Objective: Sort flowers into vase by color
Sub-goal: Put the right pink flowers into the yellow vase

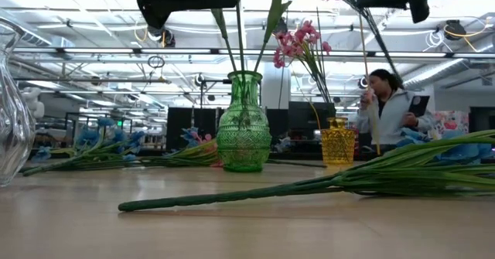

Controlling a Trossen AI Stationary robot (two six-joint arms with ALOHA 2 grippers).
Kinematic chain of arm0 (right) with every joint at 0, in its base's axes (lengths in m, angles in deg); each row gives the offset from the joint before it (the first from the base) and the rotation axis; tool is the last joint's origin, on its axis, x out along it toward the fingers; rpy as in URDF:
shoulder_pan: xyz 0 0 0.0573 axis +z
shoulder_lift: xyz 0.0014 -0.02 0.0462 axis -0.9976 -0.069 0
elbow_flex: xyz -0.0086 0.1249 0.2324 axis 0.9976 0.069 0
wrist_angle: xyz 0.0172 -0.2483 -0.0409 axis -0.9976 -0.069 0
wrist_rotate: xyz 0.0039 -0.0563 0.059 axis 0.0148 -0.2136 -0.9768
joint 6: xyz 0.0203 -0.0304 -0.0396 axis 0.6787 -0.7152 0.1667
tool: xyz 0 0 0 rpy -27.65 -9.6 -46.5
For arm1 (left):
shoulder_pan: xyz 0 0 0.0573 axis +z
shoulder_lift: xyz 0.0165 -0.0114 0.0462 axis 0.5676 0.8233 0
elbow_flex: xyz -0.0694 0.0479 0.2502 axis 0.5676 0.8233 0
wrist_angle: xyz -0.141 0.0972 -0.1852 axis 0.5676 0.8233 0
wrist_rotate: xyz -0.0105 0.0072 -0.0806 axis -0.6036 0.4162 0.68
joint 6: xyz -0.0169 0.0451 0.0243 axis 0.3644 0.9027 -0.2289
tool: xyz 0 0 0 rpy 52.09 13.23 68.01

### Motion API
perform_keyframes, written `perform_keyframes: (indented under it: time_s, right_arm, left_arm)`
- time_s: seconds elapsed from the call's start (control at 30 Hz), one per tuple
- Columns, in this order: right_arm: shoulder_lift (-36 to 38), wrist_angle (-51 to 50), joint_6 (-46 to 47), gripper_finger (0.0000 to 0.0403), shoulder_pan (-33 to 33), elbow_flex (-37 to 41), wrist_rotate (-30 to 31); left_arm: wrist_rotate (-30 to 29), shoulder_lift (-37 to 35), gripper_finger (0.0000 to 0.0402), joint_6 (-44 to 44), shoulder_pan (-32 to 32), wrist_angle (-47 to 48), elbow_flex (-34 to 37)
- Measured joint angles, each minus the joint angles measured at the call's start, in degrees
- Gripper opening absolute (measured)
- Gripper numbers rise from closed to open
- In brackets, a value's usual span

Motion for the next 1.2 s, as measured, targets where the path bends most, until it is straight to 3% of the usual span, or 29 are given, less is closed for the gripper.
perform_keyframes:
  time_s: [0.3, 0.5, 0.73, 1.0, 1.2]
  right_arm:
    - [1.67, 46.18, -23.84, 0.0, 0.47, 19.88, -8.78]
    - [1.67, 66.94, -38.96, 0.0, -0.47, 26.27, -12.01]
    - [1.64, 73.71, -41.76, 0.0, -5.0, 28.28, -12.45]
    - [1.53, 77.3, -36.14, 0.0, -11.31, 33.11, -20.91]
    - [1.54, 81.9, -40.54, 0.0, -16.48, 34.13, -22.51]
  left_arm:
    - [-0.02, 0.0, 0.0219, 0.11, 1.64, -0.81, 0.0]
    - [-0.02, 0.0, 0.0219, 0.12, 2.92, -0.81, 0.0]
    - [-0.02, 0.02, 0.0219, 0.11, 4.21, -0.79, 0.0]
    - [-0.02, 0.02, 0.0219, 0.4, 4.2, -0.73, 0.0]
    - [-0.02, 0.02, 0.0219, 0.92, 4.36, -0.7, 0.0]
